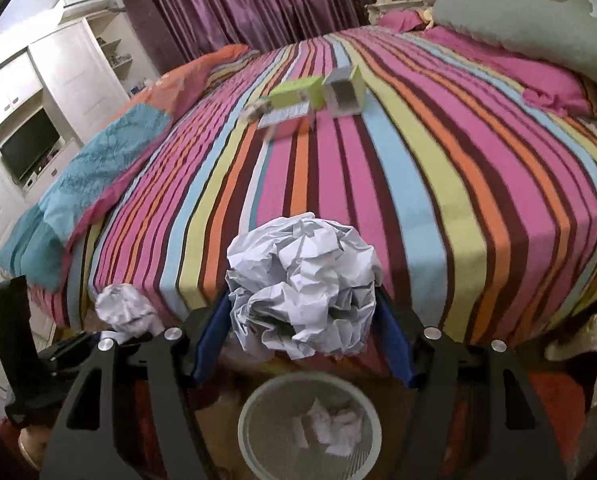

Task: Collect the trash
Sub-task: 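Carry both crumpled paper balls down over the wastebasket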

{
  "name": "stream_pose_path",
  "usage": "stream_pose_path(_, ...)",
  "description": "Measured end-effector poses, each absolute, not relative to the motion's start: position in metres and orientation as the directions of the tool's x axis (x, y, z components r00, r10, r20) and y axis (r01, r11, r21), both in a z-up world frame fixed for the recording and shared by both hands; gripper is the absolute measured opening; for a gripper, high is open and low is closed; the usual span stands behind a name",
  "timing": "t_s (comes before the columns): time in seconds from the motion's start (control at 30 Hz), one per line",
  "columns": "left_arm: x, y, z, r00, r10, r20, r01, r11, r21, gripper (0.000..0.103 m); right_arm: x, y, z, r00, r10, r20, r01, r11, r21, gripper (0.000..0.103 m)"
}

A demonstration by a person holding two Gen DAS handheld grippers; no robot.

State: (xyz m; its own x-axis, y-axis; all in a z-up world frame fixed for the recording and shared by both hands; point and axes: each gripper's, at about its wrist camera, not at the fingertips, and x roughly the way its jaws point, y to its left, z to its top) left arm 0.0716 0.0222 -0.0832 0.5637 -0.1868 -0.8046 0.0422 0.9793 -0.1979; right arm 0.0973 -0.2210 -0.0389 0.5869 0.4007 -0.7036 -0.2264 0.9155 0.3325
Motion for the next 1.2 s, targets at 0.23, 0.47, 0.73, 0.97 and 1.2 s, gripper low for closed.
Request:
stream_pose_path(0.23,0.055,-0.002,-0.111,0.483,-0.209,-0.85,0.087,0.978,-0.191,0.05,0.078,-0.216,-0.066,0.519,0.409,-0.751,-0.198,0.912,0.359,0.064)
stream_pose_path(0.47,0.049,-0.012,-0.136,0.405,-0.222,-0.887,0.095,0.975,-0.2,0.05,0.07,-0.208,-0.096,0.421,0.42,-0.804,-0.173,0.907,0.383,0.064)
stream_pose_path(0.73,0.05,-0.016,-0.158,0.328,-0.227,-0.917,0.09,0.974,-0.209,0.05,0.069,-0.197,-0.137,0.257,0.427,-0.867,-0.135,0.904,0.405,0.064)
stream_pose_path(0.97,0.055,-0.029,-0.182,0.237,-0.251,-0.939,0.118,0.966,-0.228,0.05,0.075,-0.192,-0.163,0.14,0.427,-0.893,-0.074,0.904,0.421,0.064)
stream_pose_path(1.2,0.065,-0.032,-0.209,0.141,-0.246,-0.959,0.094,0.968,-0.235,0.05,0.082,-0.185,-0.192,0.054,0.424,-0.904,-0.001,0.905,0.425,0.064)
